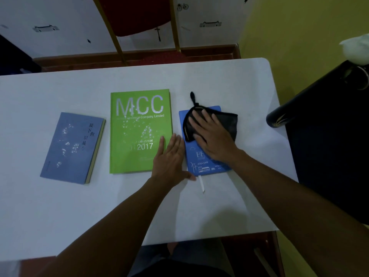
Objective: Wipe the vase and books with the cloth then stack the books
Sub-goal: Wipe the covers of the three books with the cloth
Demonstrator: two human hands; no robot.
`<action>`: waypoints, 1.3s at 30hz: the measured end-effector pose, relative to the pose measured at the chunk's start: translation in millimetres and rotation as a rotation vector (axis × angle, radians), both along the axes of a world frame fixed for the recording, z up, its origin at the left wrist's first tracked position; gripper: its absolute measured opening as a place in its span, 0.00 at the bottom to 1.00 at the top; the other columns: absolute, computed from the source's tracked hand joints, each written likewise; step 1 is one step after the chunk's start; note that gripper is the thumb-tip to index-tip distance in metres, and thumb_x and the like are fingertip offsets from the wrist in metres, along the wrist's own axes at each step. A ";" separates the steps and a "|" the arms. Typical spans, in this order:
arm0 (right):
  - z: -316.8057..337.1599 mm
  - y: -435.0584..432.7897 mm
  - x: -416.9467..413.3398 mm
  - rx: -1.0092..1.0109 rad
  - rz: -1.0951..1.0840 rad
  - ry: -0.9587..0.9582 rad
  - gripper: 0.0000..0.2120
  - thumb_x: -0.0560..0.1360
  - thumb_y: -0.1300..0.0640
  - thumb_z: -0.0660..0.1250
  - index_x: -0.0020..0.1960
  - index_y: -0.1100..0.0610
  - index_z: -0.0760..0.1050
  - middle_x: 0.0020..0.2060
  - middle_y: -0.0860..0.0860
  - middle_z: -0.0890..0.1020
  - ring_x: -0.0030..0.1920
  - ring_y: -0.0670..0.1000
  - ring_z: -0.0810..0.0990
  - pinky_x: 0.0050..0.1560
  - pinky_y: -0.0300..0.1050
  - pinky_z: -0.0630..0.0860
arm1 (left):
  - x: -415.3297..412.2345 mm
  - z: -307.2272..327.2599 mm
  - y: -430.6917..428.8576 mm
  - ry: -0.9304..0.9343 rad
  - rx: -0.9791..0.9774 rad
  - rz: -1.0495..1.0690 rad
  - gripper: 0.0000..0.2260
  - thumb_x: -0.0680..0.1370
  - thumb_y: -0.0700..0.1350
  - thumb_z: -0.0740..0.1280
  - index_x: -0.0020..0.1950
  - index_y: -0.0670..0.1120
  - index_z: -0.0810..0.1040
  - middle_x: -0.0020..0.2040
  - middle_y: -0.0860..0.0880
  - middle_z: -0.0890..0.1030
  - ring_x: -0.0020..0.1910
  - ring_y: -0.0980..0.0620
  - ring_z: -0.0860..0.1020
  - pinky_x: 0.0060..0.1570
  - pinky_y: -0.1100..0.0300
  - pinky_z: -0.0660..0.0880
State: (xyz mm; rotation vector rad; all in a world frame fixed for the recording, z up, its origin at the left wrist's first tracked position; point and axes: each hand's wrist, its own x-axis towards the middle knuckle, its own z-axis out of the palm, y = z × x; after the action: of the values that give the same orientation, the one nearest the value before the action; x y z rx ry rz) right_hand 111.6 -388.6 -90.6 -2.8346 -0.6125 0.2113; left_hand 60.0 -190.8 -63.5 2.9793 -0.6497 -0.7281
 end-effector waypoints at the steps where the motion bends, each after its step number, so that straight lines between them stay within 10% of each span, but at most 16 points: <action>1: 0.0 -1.2 -14.8 0.005 0.040 -0.005 0.27 0.85 0.48 0.51 0.83 0.53 0.56 0.83 0.51 0.57 0.83 0.58 0.52 0.82 0.60 0.53 | 1.1 0.0 -0.2 0.001 -0.002 0.002 0.59 0.68 0.77 0.62 0.82 0.41 0.41 0.83 0.42 0.46 0.82 0.45 0.41 0.79 0.40 0.37; 9: -4.0 -47.8 -79.1 0.245 0.353 0.037 0.26 0.78 0.58 0.67 0.76 0.57 0.71 0.78 0.53 0.69 0.81 0.56 0.61 0.81 0.58 0.58 | 1.8 -1.8 0.3 -0.009 0.011 -0.014 0.59 0.68 0.79 0.59 0.83 0.43 0.40 0.84 0.43 0.43 0.82 0.46 0.37 0.78 0.39 0.36; 19: 0.6 10.6 20.6 -0.003 0.033 0.019 0.30 0.85 0.44 0.52 0.83 0.54 0.54 0.83 0.52 0.54 0.83 0.58 0.51 0.81 0.61 0.52 | 0.3 -4.2 1.0 -0.012 -0.029 -0.007 0.57 0.68 0.75 0.65 0.83 0.43 0.43 0.84 0.44 0.47 0.82 0.46 0.39 0.78 0.39 0.37; 32: -1.1 -12.4 -128.8 0.318 0.102 -0.024 0.23 0.83 0.57 0.65 0.76 0.59 0.70 0.78 0.53 0.68 0.81 0.52 0.61 0.81 0.53 0.58 | -14.0 8.0 4.9 -0.071 -0.083 -0.110 0.44 0.79 0.64 0.61 0.82 0.38 0.46 0.83 0.39 0.48 0.82 0.42 0.41 0.80 0.43 0.39; 39: 26.6 51.2 -112.1 0.711 -0.532 0.002 0.18 0.82 0.55 0.59 0.69 0.58 0.77 0.62 0.51 0.82 0.64 0.50 0.79 0.68 0.43 0.75 | -15.4 5.3 62.0 -0.125 -0.274 -0.006 0.35 0.81 0.61 0.49 0.80 0.38 0.60 0.80 0.39 0.62 0.81 0.41 0.56 0.80 0.45 0.48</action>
State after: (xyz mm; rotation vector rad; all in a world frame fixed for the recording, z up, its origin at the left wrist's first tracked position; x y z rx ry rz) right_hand -0.5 -337.4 -64.0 -2.1884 0.0873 -0.0889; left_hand 44.6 -128.8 -58.2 2.7859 -0.7006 -0.4153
